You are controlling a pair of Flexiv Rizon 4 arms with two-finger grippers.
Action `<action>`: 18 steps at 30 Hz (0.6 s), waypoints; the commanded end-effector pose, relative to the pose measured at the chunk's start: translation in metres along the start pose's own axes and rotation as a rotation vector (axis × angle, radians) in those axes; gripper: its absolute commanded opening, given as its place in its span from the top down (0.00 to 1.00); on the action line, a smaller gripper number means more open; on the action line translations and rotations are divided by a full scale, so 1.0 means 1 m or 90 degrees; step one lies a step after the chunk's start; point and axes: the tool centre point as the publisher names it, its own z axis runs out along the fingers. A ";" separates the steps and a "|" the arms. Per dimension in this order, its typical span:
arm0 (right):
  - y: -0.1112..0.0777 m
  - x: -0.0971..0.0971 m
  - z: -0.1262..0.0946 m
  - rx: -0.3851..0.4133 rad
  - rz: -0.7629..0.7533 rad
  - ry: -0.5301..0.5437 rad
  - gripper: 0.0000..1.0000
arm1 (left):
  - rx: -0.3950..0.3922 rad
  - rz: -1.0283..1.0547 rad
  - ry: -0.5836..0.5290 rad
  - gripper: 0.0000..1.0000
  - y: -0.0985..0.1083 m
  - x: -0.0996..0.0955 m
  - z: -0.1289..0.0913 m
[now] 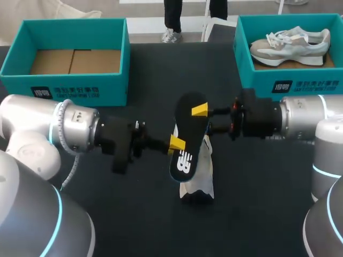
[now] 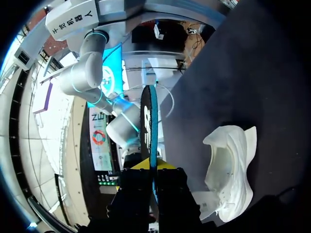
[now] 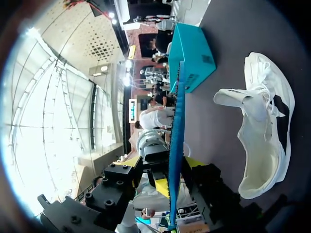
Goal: Take the shoe out of the shoebox, open the shoe tongue, remove and reinsert the insole, then place the shoe into the shoebox
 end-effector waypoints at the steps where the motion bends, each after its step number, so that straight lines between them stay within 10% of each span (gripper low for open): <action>1: -0.002 -0.003 0.001 -0.002 0.006 -0.004 0.58 | -0.002 0.004 -0.004 1.00 0.001 0.000 0.006; 8: -0.004 -0.008 -0.003 -0.011 0.020 -0.006 1.00 | -0.013 0.013 -0.017 1.00 -0.008 -0.005 0.004; 14: -0.002 -0.011 -0.004 -0.007 0.029 -0.011 1.00 | -0.005 -0.012 -0.046 1.00 -0.016 -0.006 0.004; 15: -0.002 -0.012 -0.005 -0.006 0.028 -0.012 1.00 | -0.009 -0.017 -0.051 0.18 -0.017 -0.006 0.003; 16: -0.001 -0.012 -0.006 -0.006 0.028 -0.012 1.00 | -0.006 -0.013 -0.058 0.00 -0.017 -0.008 -0.001; 18: 0.000 -0.014 -0.010 -0.007 0.028 -0.014 1.00 | -0.015 -0.017 -0.057 0.00 -0.016 -0.009 -0.011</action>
